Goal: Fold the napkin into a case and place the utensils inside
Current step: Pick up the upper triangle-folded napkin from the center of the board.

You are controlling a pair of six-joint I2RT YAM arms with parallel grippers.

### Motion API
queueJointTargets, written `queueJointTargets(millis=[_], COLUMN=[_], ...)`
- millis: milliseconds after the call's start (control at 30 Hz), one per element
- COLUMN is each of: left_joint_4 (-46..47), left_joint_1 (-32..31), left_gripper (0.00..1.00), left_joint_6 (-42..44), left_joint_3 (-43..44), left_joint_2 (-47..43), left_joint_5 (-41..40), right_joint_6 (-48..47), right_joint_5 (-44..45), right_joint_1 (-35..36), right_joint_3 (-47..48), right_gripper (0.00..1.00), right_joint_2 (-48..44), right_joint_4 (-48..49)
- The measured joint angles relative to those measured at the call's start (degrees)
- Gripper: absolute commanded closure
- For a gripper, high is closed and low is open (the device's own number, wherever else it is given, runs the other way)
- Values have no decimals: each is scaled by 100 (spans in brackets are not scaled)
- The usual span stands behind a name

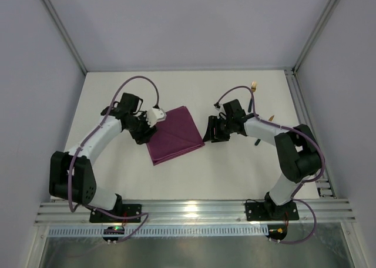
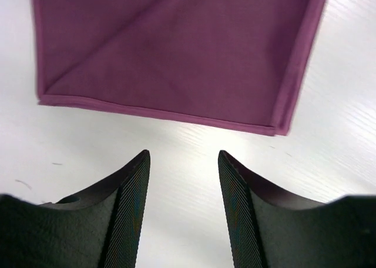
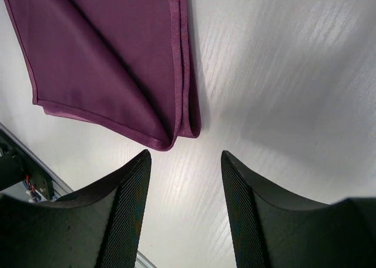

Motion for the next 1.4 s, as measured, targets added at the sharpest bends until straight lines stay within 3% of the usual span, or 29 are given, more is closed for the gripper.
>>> queueJointTargets(millis=[300,533,800,1133,1400], left_joint_4=[221,778,944,1198,1432], left_joint_1=[-1790,-2107,-2354,-2503,-2500], left_gripper=[38,37,50,100,100], left_joint_6=[-407,-474,-544,-616,-723], left_joint_3=[-1368,-1432,-1591,-1665,-1823], left_joint_2=[-208,52,254,271,76], left_joint_5=[-789,-1325,-1591,-1943,-2181], right_joint_6=[4,4,-11,39,1126], right_joint_5=[-7,-4,33,15,0], right_joint_1=[0,0,0,2,291], right_joint_3=[0,0,20,22,-1056], right_gripper=[45,46,46,45,39], right_joint_2=[0,0,-173,-205,-901], right_joint_4=[-39,-109,-258,-262,540])
